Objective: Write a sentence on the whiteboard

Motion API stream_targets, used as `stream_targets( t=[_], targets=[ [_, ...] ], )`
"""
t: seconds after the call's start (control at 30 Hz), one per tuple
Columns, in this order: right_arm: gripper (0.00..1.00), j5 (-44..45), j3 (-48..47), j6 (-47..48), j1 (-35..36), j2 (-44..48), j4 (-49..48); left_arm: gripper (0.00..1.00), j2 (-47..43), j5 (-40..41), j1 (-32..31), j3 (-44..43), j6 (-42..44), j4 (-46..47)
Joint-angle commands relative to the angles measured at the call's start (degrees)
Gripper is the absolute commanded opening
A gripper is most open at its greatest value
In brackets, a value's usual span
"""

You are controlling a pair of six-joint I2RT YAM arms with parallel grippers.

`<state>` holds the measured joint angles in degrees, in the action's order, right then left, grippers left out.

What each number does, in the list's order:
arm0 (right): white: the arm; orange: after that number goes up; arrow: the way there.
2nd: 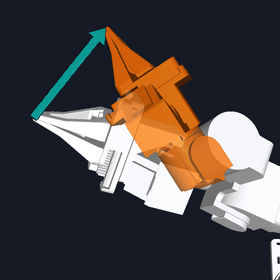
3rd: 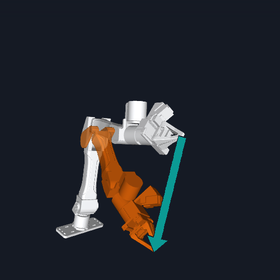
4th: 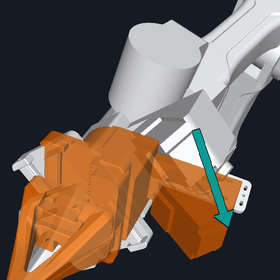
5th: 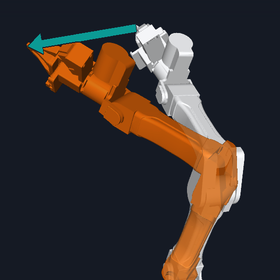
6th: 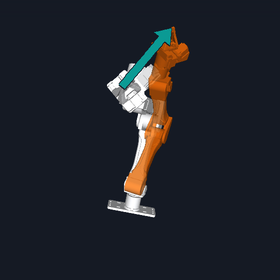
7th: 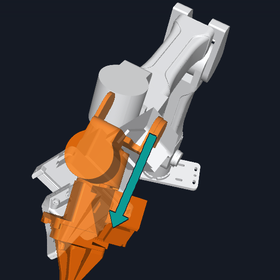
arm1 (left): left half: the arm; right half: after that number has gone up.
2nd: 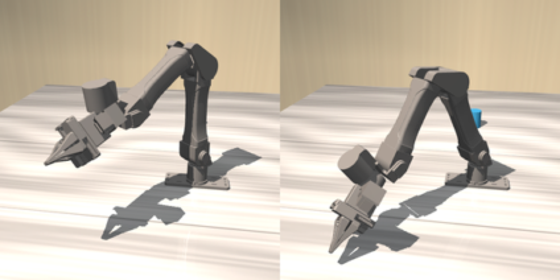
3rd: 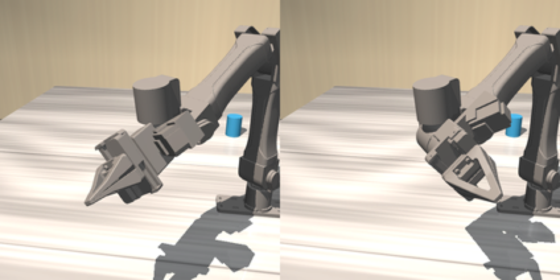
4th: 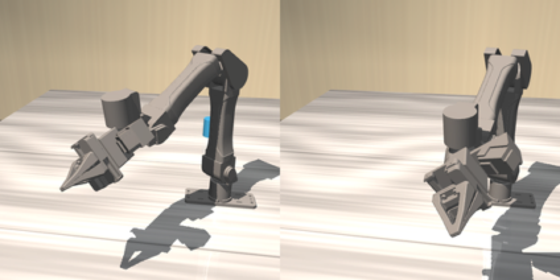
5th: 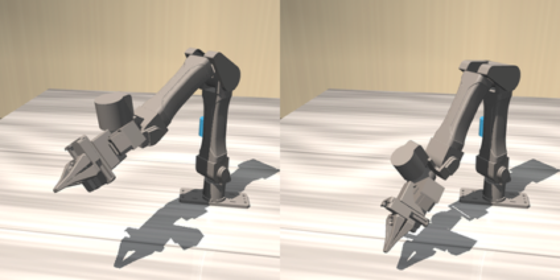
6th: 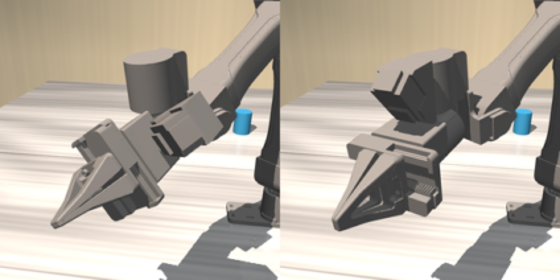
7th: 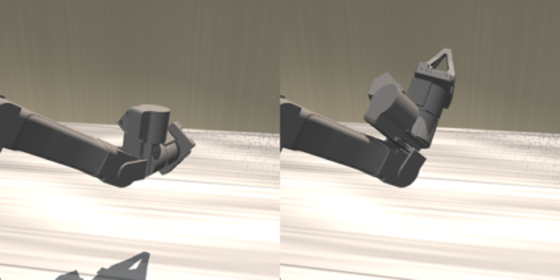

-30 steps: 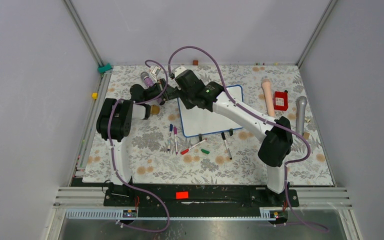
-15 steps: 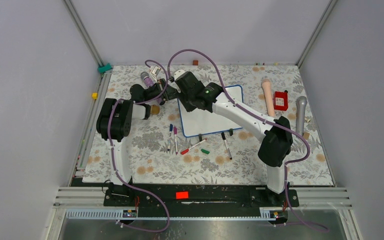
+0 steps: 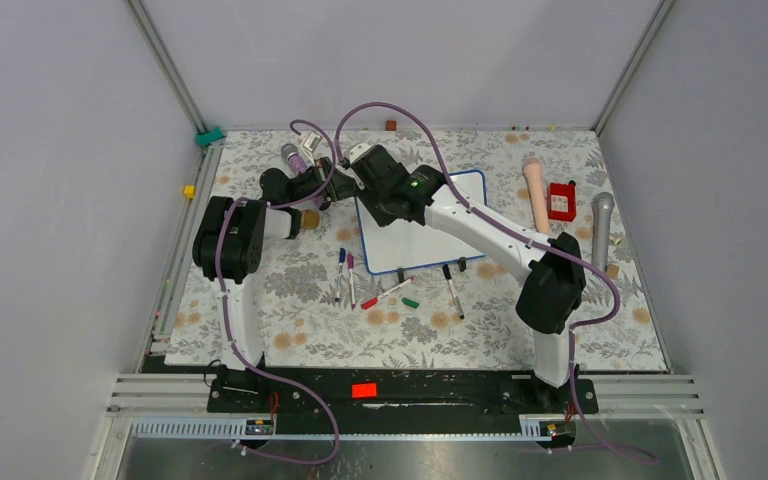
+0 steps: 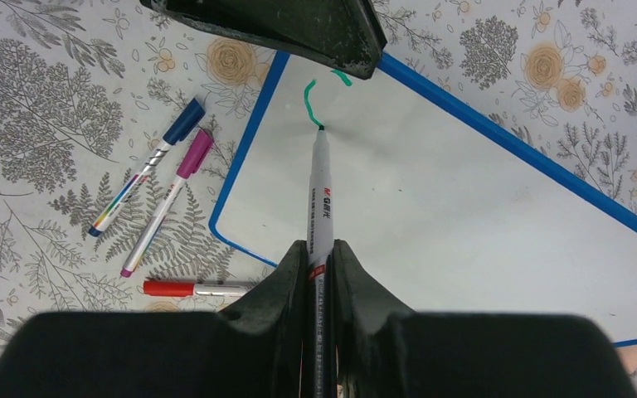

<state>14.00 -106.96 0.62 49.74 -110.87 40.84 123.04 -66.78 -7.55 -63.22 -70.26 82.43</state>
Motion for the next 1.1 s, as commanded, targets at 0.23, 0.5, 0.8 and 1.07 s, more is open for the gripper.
stream_targets(
  t=[0.23, 0.5, 0.8, 1.07],
  targets=[
    [0.0, 4.9, -3.0, 0.2, 0.5, -0.2, 1.3, 0.0, -1.3, -4.4, -0.8, 1.0, 1.1, 2.5],
    [0.0, 1.6, 3.3, 0.4, 0.4, 5.9, -6.5, 0.0, -1.4, -4.4, -0.7, 1.0, 1.1, 2.5],
    [0.0, 2.5, -1.5, 1.0, 0.3, 2.9, -5.1, 0.0, -1.7, -4.4, -0.8, 1.3, 1.3, 2.5],
    [0.0, 3.8, -3.6, 1.1, 0.4, 1.3, -4.1, 0.0, -1.7, -4.5, -0.8, 1.3, 1.4, 2.5]
  ],
)
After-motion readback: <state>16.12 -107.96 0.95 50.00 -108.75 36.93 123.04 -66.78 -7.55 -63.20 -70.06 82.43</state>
